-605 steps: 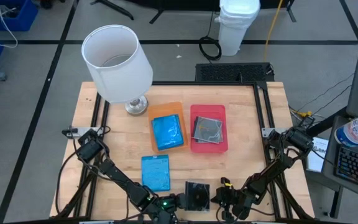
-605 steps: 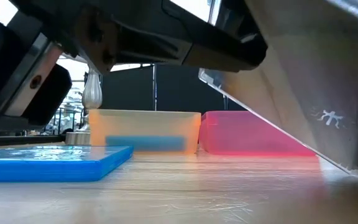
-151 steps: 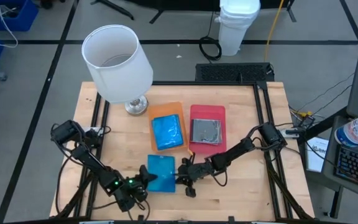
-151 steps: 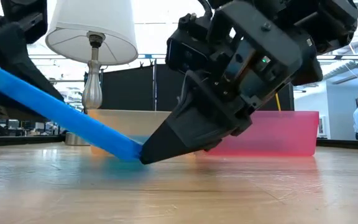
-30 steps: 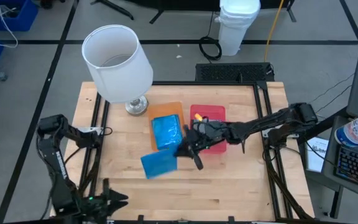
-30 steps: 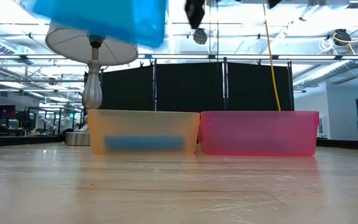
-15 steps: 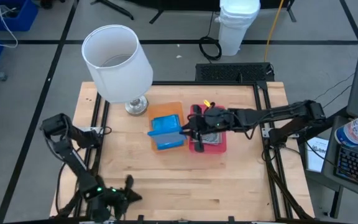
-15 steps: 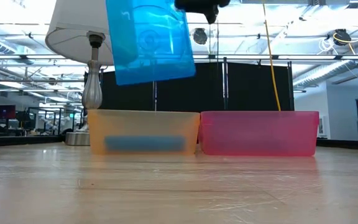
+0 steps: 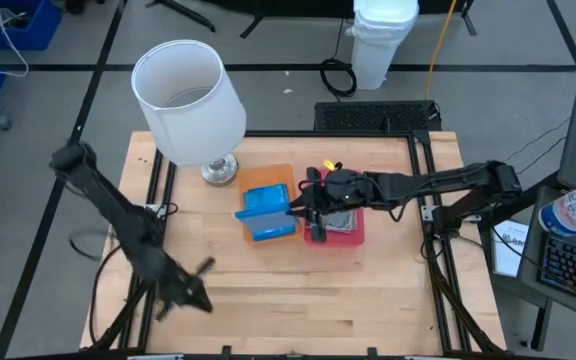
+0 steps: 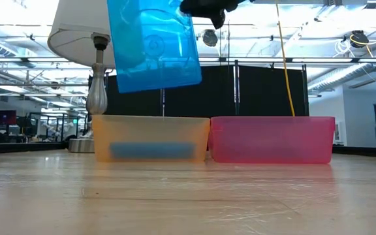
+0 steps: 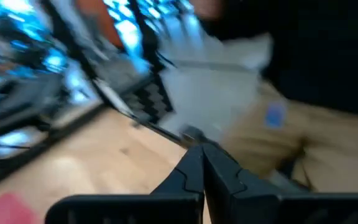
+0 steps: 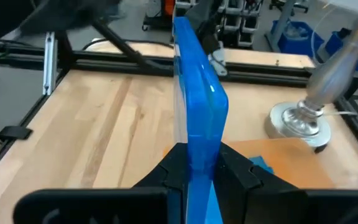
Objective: Pick & place jewel cases by type
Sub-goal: Put the black CD case into the orange bin
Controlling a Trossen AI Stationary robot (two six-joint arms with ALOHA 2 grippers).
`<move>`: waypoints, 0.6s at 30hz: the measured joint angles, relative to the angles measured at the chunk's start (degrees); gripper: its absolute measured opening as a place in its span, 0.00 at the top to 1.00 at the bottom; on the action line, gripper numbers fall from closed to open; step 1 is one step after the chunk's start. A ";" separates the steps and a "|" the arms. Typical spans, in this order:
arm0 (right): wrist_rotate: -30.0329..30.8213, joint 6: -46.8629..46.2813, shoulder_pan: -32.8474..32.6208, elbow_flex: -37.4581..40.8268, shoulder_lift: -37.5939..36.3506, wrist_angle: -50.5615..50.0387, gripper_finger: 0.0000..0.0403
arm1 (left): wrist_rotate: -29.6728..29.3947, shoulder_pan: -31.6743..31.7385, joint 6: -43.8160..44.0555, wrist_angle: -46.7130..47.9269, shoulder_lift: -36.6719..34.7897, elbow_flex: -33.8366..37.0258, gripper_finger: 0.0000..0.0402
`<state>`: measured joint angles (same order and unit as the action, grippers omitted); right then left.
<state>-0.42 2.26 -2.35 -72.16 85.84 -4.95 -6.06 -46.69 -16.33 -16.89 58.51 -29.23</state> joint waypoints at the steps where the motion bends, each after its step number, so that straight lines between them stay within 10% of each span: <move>1: -0.34 -0.10 -0.02 0.00 0.28 0.00 0.89 | -1.69 -0.18 0.48 -0.36 -3.89 1.82 0.99; 8: -5.40 -7.89 1.43 -0.23 2.33 0.74 0.90 | -18.08 -1.45 7.73 -5.50 -22.69 16.69 1.00; 18: -8.17 -22.80 11.65 -6.39 2.28 -11.42 0.90 | -26.63 -2.04 4.76 -19.64 -24.42 28.09 0.93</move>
<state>-8.58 -20.54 9.30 -78.55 88.12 -16.37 -32.69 -48.73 -11.57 -36.52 34.09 -1.13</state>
